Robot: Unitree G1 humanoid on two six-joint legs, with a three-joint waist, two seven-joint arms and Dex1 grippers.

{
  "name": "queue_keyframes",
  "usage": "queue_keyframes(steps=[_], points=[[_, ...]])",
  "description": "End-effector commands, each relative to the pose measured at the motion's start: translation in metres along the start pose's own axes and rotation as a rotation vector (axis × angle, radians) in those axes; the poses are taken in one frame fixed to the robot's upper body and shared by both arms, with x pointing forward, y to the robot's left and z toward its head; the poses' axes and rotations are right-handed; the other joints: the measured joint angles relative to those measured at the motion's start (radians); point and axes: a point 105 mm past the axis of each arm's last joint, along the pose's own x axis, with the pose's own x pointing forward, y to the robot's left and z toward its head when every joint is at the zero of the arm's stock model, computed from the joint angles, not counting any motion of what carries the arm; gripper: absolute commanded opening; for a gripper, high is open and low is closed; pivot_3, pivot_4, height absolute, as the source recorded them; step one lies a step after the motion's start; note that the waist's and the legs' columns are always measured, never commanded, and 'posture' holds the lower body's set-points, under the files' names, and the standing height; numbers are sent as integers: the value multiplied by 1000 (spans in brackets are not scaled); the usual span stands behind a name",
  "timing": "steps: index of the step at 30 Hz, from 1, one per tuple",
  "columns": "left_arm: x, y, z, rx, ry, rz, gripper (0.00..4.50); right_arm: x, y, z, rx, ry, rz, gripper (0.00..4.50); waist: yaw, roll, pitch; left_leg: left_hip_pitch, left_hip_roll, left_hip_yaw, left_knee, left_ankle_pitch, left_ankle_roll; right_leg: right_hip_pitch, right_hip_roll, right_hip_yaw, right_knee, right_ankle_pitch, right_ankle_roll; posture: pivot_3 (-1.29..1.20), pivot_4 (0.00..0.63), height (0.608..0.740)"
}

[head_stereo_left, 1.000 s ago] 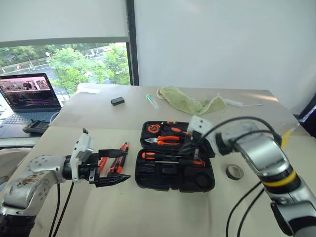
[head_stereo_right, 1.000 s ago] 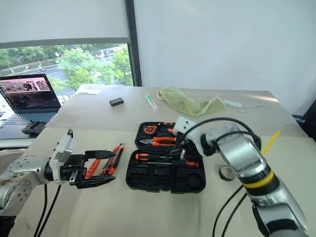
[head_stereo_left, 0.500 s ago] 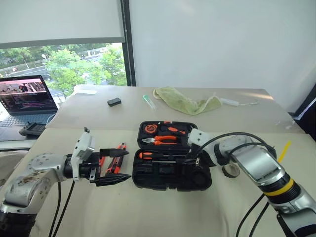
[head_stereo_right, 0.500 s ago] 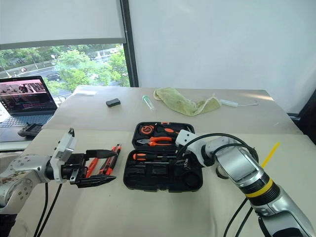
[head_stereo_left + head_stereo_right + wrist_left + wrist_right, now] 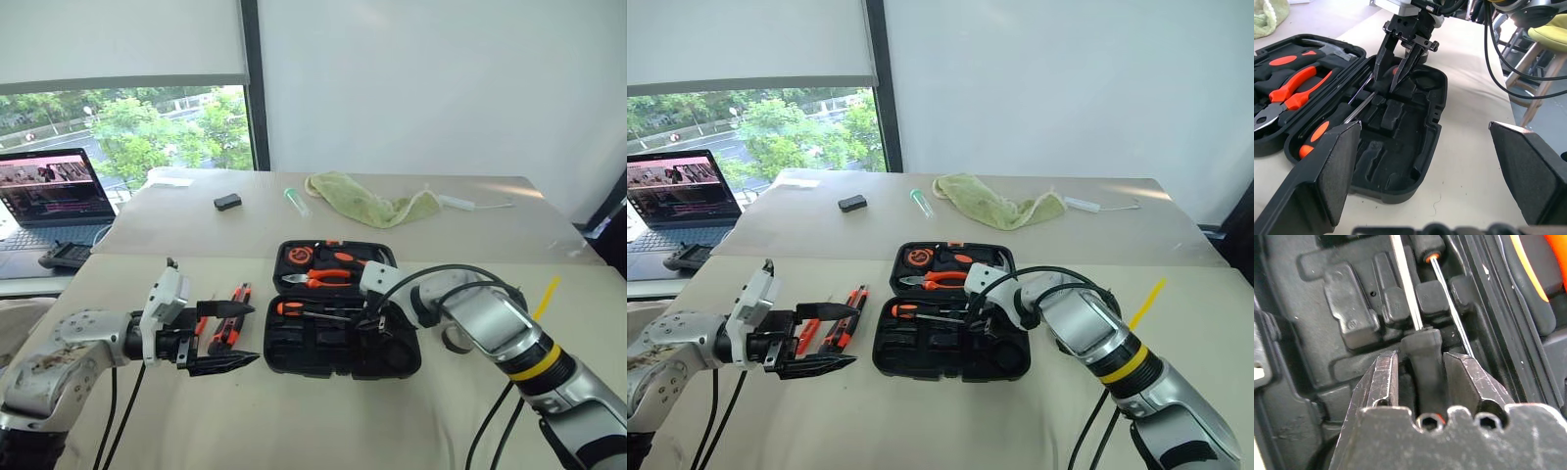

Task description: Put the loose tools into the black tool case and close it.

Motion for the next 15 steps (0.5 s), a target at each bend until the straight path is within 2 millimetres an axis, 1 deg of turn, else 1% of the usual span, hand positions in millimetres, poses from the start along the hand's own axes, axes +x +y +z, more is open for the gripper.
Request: queue_keyframes(steps=[1,3,4,7,10,13,15], points=[[-2,-4,11,39,-13,-1,4500,-2,-5,8,-37,-13,-12,1530,0,0,0,0,0,0,0,0,0,0,0,0,0,0,0,0,150,740],[-3,-4,10,38,-12,3,4500,-2,-5,11,-40,-22,-4,1060,0,0,0,0,0,0,0,0,0,0,0,0,0,0,0,0,150,740],[-3,-4,10,38,-11,4,4500,-2,-4,15,-42,-29,0,748,0,0,0,0,0,0,0,0,0,0,0,0,0,0,0,0,150,740],[-3,-5,10,37,-11,6,4500,-1,-2,24,-61,-36,15,664,-1,0,0,0,0,0,0,0,0,0,0,0,0,0,0,0,150,740],[-3,-5,9,36,-12,7,4500,3,3,26,-84,-17,39,611,-1,0,0,0,0,0,0,0,0,0,0,0,0,0,0,0,150,740],[-3,-4,9,37,-11,8,4500,9,12,19,-134,41,80,601,-1,0,0,0,0,0,0,0,0,0,0,0,0,0,0,0,150,740],[-3,-4,9,38,-12,9,4500,12,14,9,-164,94,90,595,-1,0,0,1,0,0,-1,0,0,0,0,0,0,0,0,0,150,740]])
